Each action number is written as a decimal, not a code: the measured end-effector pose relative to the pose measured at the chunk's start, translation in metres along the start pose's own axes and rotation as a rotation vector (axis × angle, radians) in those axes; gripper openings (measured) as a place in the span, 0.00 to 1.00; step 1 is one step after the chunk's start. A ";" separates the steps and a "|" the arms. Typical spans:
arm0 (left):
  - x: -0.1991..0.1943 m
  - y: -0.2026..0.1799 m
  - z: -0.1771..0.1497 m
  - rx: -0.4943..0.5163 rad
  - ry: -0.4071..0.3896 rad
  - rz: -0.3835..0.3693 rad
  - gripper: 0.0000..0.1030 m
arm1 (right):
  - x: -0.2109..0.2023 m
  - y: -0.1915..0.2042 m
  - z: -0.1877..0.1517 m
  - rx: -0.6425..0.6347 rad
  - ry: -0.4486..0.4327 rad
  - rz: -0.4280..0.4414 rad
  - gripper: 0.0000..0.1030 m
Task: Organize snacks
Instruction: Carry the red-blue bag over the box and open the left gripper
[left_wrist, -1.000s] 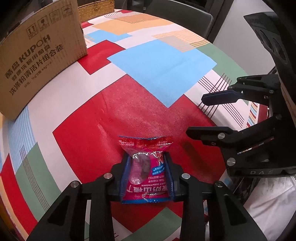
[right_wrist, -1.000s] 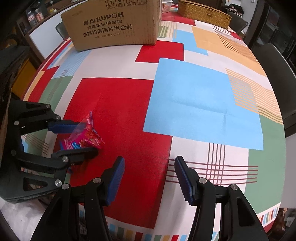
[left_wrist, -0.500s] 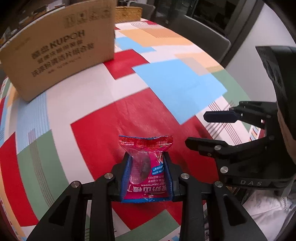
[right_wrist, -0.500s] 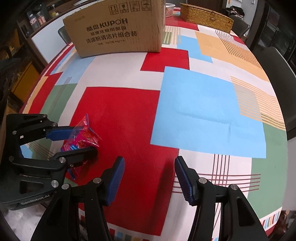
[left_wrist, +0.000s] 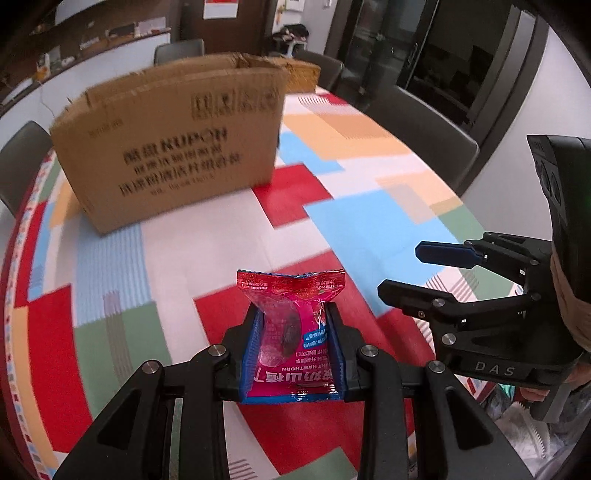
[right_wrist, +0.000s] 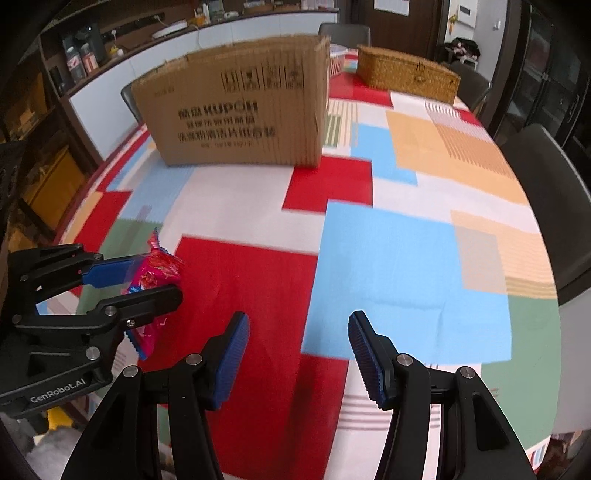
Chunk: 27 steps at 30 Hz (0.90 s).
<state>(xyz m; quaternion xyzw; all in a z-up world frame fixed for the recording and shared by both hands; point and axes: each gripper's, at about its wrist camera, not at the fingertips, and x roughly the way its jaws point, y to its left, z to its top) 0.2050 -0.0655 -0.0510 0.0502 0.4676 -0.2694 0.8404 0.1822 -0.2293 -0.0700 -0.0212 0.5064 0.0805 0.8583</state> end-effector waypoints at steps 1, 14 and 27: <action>-0.003 0.001 0.002 0.003 -0.010 0.007 0.32 | -0.002 0.000 0.003 -0.002 -0.013 -0.003 0.55; -0.045 0.018 0.036 0.001 -0.173 0.108 0.32 | -0.034 0.010 0.052 -0.027 -0.200 -0.011 0.55; -0.077 0.044 0.090 -0.036 -0.308 0.180 0.32 | -0.059 0.014 0.112 -0.006 -0.340 0.007 0.55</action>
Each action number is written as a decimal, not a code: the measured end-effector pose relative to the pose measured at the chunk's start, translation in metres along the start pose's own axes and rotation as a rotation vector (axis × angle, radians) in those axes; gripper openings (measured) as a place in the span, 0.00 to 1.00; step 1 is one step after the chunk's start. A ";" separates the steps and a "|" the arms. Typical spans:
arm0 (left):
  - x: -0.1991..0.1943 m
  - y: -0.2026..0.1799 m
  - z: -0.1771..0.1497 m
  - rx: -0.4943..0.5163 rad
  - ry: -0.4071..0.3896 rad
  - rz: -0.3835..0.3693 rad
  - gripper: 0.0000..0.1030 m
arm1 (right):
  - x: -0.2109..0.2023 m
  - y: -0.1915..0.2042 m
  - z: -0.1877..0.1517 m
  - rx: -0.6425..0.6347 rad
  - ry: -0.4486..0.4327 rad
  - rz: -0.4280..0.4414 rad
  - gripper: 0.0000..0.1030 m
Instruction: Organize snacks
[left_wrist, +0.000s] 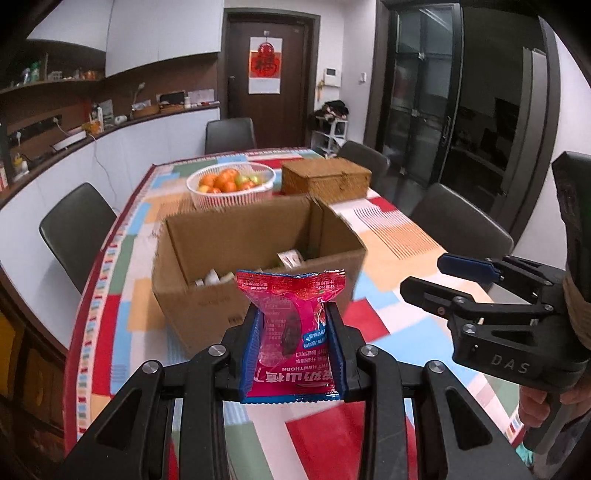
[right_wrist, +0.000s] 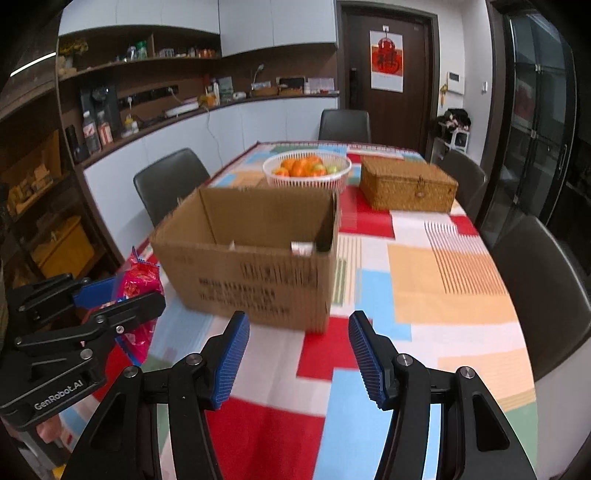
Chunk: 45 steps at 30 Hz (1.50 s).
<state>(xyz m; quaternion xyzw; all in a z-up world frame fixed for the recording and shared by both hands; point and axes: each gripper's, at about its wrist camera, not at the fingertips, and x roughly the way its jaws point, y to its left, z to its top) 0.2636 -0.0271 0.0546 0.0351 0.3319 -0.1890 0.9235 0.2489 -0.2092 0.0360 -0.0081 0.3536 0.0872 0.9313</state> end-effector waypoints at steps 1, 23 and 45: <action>0.001 0.002 0.005 -0.005 -0.005 -0.001 0.32 | 0.000 0.000 0.006 0.002 -0.011 0.002 0.55; 0.070 0.054 0.078 -0.099 0.047 0.071 0.32 | 0.062 0.003 0.083 0.017 -0.003 -0.018 0.55; 0.006 0.032 0.035 -0.047 -0.076 0.197 0.68 | 0.034 0.005 0.066 -0.029 -0.053 -0.049 0.62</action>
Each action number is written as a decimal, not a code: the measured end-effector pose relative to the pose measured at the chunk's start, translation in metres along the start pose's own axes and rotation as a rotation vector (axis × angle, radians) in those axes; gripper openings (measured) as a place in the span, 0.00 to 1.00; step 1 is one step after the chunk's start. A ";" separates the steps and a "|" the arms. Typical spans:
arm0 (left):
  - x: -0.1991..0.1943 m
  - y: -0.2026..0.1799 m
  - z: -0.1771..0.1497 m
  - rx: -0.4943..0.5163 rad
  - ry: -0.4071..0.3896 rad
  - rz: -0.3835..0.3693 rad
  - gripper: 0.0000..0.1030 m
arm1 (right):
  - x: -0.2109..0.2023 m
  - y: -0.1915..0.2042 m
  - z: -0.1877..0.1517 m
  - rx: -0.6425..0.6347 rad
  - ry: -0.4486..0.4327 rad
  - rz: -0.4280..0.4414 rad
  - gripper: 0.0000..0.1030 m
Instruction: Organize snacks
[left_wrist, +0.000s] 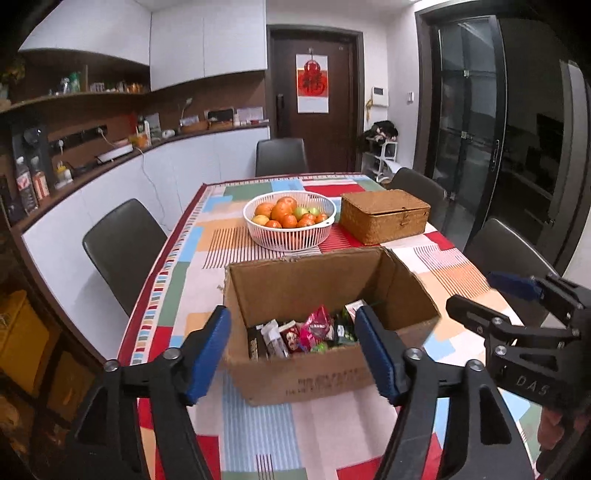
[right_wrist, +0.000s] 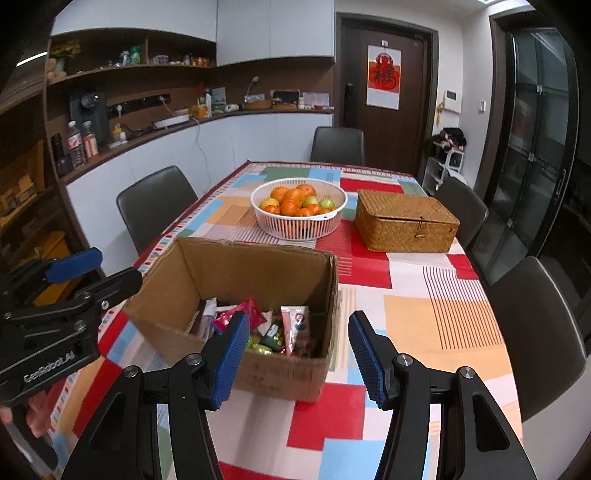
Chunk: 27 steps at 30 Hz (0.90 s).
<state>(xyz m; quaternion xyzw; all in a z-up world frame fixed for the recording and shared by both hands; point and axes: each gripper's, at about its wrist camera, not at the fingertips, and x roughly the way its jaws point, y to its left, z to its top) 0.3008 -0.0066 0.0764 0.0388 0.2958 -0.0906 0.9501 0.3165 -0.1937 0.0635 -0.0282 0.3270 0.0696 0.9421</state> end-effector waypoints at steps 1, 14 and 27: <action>-0.006 -0.001 -0.005 -0.001 -0.006 -0.001 0.70 | -0.007 0.000 -0.005 0.002 -0.012 0.000 0.66; -0.073 -0.014 -0.050 -0.025 -0.095 0.058 0.92 | -0.084 0.004 -0.057 0.036 -0.191 -0.077 0.86; -0.123 -0.023 -0.079 -0.010 -0.142 0.088 1.00 | -0.124 0.008 -0.097 0.052 -0.203 -0.047 0.89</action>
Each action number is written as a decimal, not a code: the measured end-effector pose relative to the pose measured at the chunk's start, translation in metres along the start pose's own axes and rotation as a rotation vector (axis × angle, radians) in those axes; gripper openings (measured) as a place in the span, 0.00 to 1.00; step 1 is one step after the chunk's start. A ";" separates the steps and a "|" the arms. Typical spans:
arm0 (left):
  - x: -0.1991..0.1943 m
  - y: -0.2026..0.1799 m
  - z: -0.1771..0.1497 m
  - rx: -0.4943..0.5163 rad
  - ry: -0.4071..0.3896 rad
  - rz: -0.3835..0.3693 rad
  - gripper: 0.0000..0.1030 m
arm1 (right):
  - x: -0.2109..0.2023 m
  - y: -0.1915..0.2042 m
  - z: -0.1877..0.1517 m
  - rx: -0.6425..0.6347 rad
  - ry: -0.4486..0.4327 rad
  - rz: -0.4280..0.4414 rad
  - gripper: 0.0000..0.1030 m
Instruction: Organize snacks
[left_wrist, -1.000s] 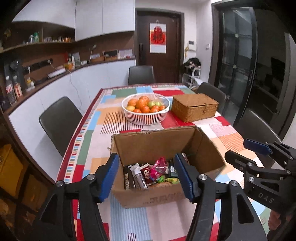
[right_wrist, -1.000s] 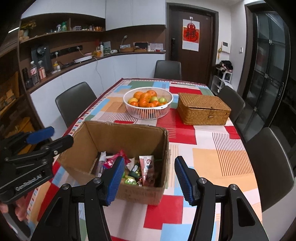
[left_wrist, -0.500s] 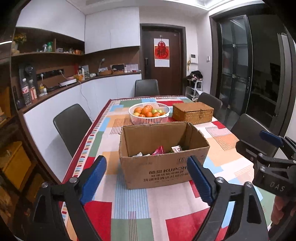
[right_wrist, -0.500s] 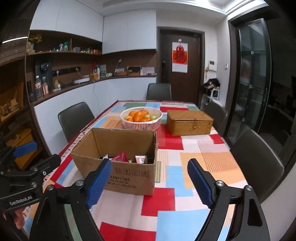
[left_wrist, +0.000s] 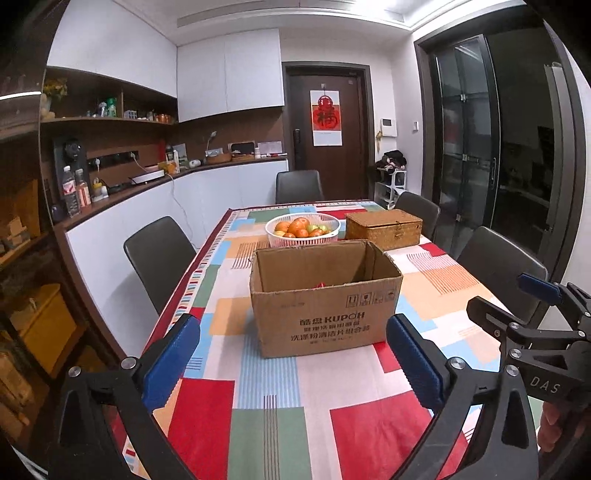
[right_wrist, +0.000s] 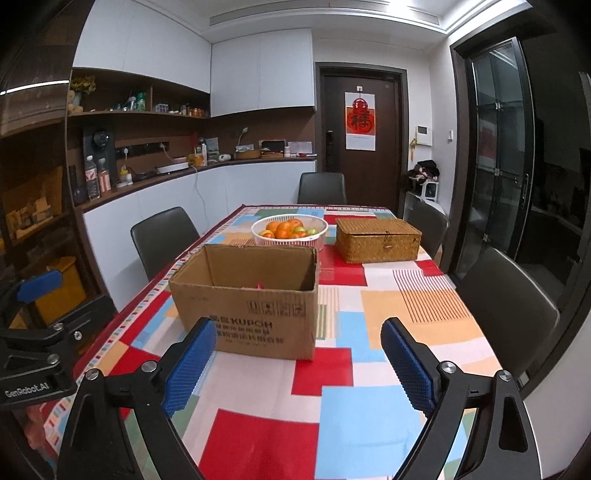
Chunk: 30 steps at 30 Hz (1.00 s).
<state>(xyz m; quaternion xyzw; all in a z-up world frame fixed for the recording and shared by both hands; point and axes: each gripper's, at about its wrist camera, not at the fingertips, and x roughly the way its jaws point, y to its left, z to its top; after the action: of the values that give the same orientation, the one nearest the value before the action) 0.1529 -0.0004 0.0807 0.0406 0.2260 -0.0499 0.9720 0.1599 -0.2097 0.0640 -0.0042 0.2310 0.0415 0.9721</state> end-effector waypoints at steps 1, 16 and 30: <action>-0.002 0.000 -0.002 0.001 -0.001 0.003 1.00 | -0.001 0.000 -0.002 0.000 0.001 -0.002 0.89; -0.018 -0.003 -0.022 -0.003 0.005 0.021 1.00 | -0.018 -0.002 -0.022 -0.003 0.010 -0.001 0.89; -0.025 -0.002 -0.029 -0.017 0.010 0.033 1.00 | -0.025 0.000 -0.028 -0.008 0.006 0.005 0.89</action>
<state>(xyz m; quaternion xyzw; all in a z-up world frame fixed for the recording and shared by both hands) 0.1180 0.0020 0.0661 0.0365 0.2305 -0.0318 0.9719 0.1256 -0.2123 0.0505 -0.0074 0.2337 0.0446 0.9713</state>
